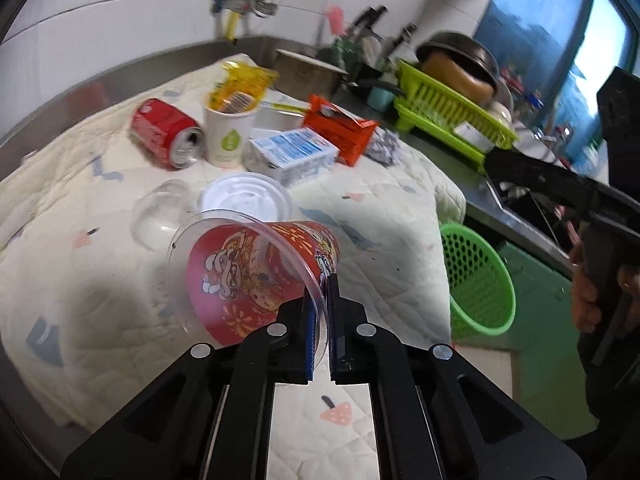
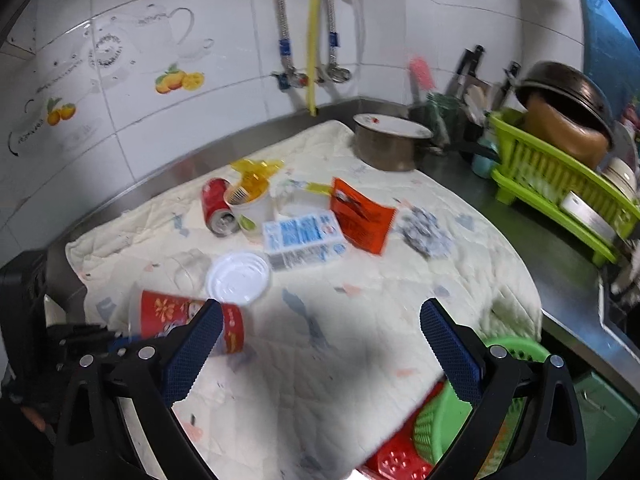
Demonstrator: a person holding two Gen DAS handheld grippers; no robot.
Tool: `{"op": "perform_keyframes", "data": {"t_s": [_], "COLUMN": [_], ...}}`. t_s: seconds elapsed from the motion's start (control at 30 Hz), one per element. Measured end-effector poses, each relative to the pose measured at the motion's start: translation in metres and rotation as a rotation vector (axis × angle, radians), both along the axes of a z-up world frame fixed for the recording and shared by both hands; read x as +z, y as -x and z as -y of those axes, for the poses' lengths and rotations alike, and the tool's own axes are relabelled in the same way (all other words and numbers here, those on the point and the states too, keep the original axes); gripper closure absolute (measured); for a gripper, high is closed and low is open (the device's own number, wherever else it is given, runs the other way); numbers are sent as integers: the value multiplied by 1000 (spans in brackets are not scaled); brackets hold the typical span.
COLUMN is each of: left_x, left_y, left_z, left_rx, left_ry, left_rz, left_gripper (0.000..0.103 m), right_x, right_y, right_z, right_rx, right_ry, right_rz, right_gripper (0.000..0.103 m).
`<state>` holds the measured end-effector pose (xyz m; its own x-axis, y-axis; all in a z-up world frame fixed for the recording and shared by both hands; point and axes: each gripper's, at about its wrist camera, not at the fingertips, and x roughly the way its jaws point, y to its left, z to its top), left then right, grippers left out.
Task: Collect trash
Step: 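Grasp the yellow snack wrapper with the right gripper while the left gripper holds the red cup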
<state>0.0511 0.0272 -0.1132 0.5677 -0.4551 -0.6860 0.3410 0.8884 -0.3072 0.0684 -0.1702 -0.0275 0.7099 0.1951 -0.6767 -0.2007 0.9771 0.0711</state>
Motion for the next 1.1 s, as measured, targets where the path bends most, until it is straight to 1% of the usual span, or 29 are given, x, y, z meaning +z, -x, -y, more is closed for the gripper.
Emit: {"op": "perform_keyframes", "data": {"t_s": [0.07,0.13,0.17,0.2,0.37,0.43,0.57,0.7,0.77,0.93,1.0,1.03,1.1], "left_x": [5,11,14,16,28,33,37,38,37,37,37,36,36], "left_y": [5,8,9,10,17,19,21,21,21,19,18,18,18], "left_z": [-11,-21,-24,-28,-49,-55,-65,-75,-79,-83,-83,-83,-83], "left_rx": [34,63,73,85,140,156,182,207,216,225,224,226,227], "left_ry": [19,16,18,19,34,40,48,57,60,64,63,63,63], "left_rz": [10,26,32,37,68,81,97,98,97,97,98,98,97], "left_gripper": [100,100,100,100,100,100,100,100,100,100,100,100,100], "right_x": [3,5,6,6,1,-2,-18,-34,-44,-57,-59,-59,-59], "right_y": [-11,-29,-36,-47,-97,-115,-162,-193,-208,-231,-234,-235,-236], "right_z": [-6,-16,-20,-26,-55,-66,-79,-85,-87,-90,-91,-91,-89], "right_rx": [22,56,66,88,148,148,119,91,94,90,93,91,87], "right_ry": [-10,-34,-38,-53,-94,-82,-97,-95,-130,-145,-144,-151,-174], "right_rz": [8,12,8,1,-19,-25,-77,-114,-144,-170,-167,-166,-165], "right_gripper": [8,11,16,18,21,21,21,22,23,35,47,51,66]}}
